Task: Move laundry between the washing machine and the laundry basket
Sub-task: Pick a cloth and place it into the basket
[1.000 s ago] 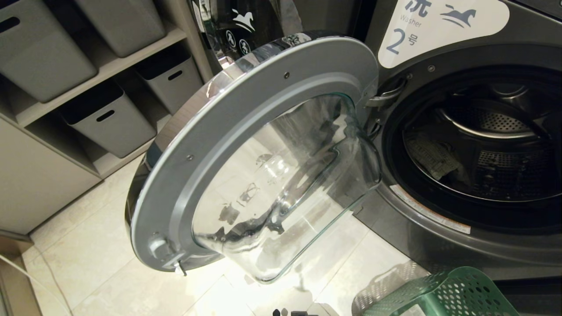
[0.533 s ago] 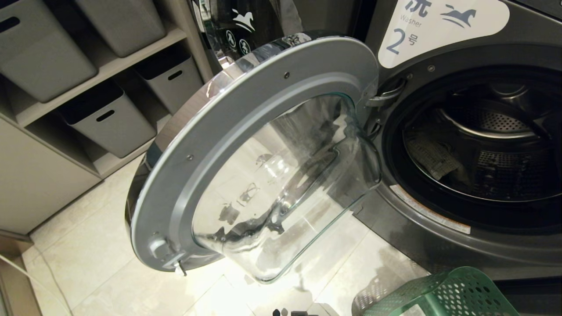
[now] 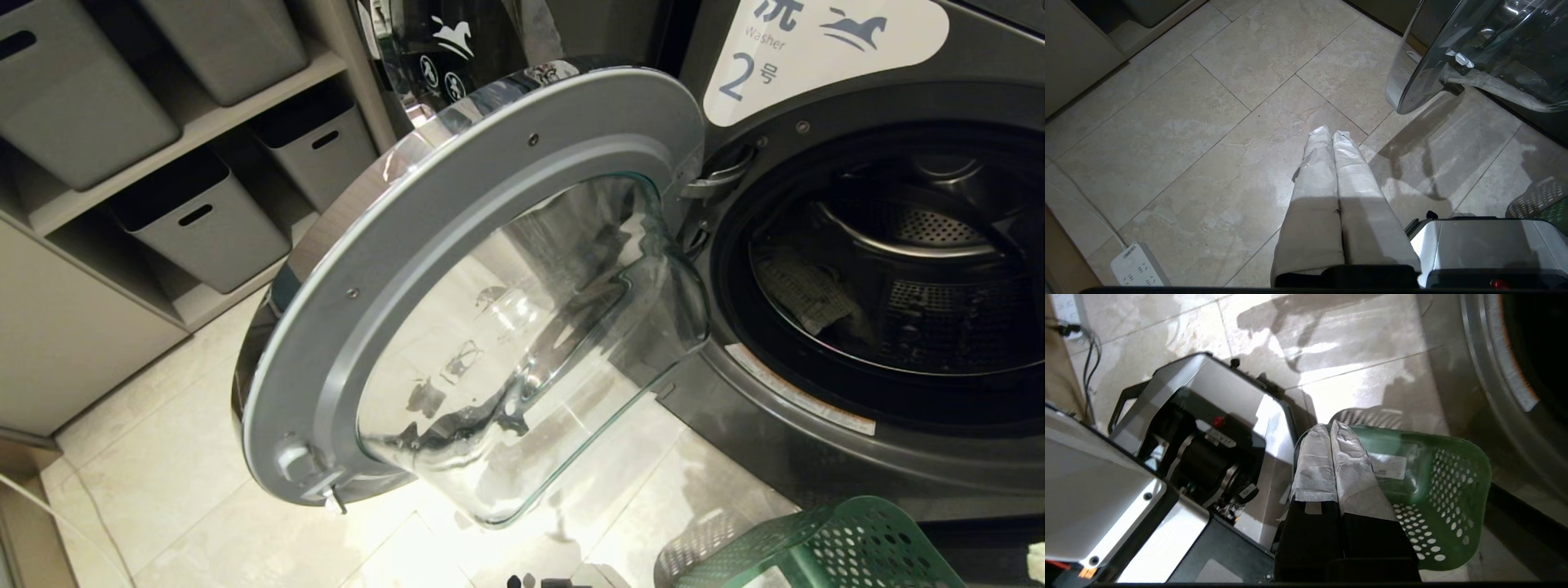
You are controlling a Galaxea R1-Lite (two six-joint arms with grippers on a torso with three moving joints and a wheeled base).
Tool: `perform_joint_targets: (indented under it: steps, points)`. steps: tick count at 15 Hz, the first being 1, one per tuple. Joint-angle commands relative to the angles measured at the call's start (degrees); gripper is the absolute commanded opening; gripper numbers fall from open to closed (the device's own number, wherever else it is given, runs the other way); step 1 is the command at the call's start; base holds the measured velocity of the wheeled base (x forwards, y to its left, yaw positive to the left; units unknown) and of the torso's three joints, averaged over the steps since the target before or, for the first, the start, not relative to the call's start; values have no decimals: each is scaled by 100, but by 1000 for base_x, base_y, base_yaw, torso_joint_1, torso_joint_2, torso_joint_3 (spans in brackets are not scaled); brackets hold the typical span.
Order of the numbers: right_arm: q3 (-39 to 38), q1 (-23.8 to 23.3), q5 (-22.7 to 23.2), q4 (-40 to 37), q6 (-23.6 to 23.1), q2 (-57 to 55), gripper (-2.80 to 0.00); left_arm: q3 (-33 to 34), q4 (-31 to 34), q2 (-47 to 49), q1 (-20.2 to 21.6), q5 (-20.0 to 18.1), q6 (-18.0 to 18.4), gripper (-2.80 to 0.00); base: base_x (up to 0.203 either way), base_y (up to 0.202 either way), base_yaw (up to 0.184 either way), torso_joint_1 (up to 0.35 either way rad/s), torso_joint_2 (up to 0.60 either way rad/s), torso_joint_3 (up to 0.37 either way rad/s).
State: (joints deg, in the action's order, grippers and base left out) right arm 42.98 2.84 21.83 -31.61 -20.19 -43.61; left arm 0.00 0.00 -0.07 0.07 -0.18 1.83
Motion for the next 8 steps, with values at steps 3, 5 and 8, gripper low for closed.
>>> perform_joint_targets:
  steps: [3,5,8]
  points:
    - [-215,620,-274,72,-13,-1170,-280,9,0,7,1,1,1,-280,0,0,0,0,0,0]
    - [-374,925,-564,487,19,-1822,-280,9,0,7,1,1,1,-280,0,0,0,0,0,0]
    - [-576,1079,-797,1469,119,-2838,-280,9,0,7,1,1,1,-280,0,0,0,0,0,0]
